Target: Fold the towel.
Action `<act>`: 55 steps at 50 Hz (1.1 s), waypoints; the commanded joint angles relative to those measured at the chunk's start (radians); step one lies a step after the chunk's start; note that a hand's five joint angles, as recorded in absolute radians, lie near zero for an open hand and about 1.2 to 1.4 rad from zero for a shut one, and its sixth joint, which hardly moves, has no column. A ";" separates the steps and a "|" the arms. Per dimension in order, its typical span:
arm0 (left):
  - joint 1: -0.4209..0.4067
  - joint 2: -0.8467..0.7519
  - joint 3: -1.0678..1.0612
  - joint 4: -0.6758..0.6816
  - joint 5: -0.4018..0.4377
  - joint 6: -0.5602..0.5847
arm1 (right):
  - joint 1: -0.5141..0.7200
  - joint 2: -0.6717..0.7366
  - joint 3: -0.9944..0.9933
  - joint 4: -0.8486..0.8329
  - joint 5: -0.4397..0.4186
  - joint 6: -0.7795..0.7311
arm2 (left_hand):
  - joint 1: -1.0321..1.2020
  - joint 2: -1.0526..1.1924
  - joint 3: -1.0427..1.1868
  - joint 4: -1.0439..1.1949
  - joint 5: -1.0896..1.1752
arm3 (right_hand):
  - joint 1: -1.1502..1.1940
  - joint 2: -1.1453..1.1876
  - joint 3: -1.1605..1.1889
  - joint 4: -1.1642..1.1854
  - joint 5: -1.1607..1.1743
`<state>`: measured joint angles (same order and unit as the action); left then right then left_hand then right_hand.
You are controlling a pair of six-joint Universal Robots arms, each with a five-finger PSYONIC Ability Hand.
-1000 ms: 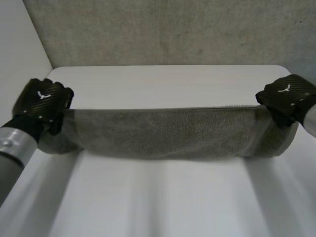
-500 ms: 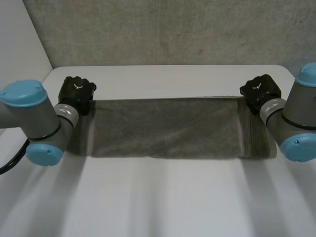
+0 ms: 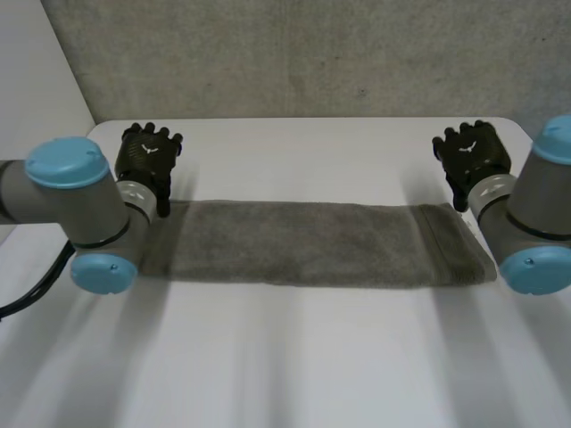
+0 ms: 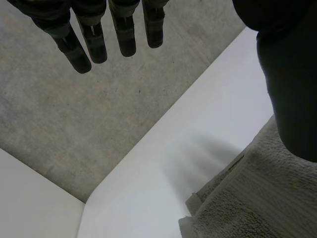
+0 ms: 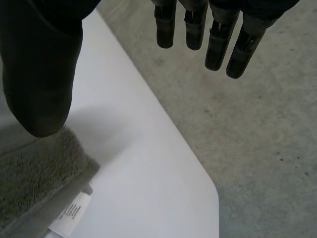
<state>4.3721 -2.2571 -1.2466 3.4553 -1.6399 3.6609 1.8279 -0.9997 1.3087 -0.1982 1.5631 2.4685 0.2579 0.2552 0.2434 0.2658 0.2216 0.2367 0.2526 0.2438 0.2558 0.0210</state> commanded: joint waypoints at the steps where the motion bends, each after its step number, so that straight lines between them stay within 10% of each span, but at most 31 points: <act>1: 0.006 0.160 -0.174 0.005 0.048 -0.018 | -0.007 -0.207 0.168 0.019 -0.067 0.107 | -0.071 -0.068 -0.056 -0.079 -0.209 | -0.062 -0.078 -0.069 -0.081 -0.021; 11: 0.056 0.399 -0.431 0.011 0.225 -0.203 | -0.084 -0.237 0.233 0.261 -0.120 0.153 | -0.059 -0.056 -0.045 -0.067 -0.197 | 0.018 0.003 0.011 -0.001 0.060; 23: 0.076 0.450 -0.544 0.024 0.256 -0.311 | -0.170 -0.119 0.241 0.289 -0.224 0.194 | -0.056 -0.053 -0.042 -0.064 -0.194 | 0.071 0.056 0.064 0.052 0.113; 34: 0.076 0.450 -0.554 0.045 0.256 -0.311 | -0.196 0.007 0.202 0.237 -0.229 0.190 | -0.053 -0.050 -0.039 -0.061 -0.191 | 0.585 0.569 0.578 0.566 0.626; 38: 0.076 0.449 -0.554 0.045 0.256 -0.311 | -0.214 0.010 0.196 0.195 -0.190 0.187 | -0.050 -0.048 -0.036 -0.058 -0.189 | 1.159 1.143 1.152 1.140 1.200; 55: 0.079 0.487 -0.568 0.044 0.255 -0.311 | -0.372 -0.154 0.162 0.117 0.009 -0.227 | -0.050 -0.048 -0.036 -0.058 -0.189 | 1.160 1.144 1.152 1.140 1.201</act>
<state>4.4500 -1.7890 -1.8129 3.4991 -1.3839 3.3503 1.5046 -1.1306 1.4959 -0.0954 1.5526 2.4807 0.2580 0.2554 0.2434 0.2659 0.2247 1.3093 1.2983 1.3059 1.3423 1.1520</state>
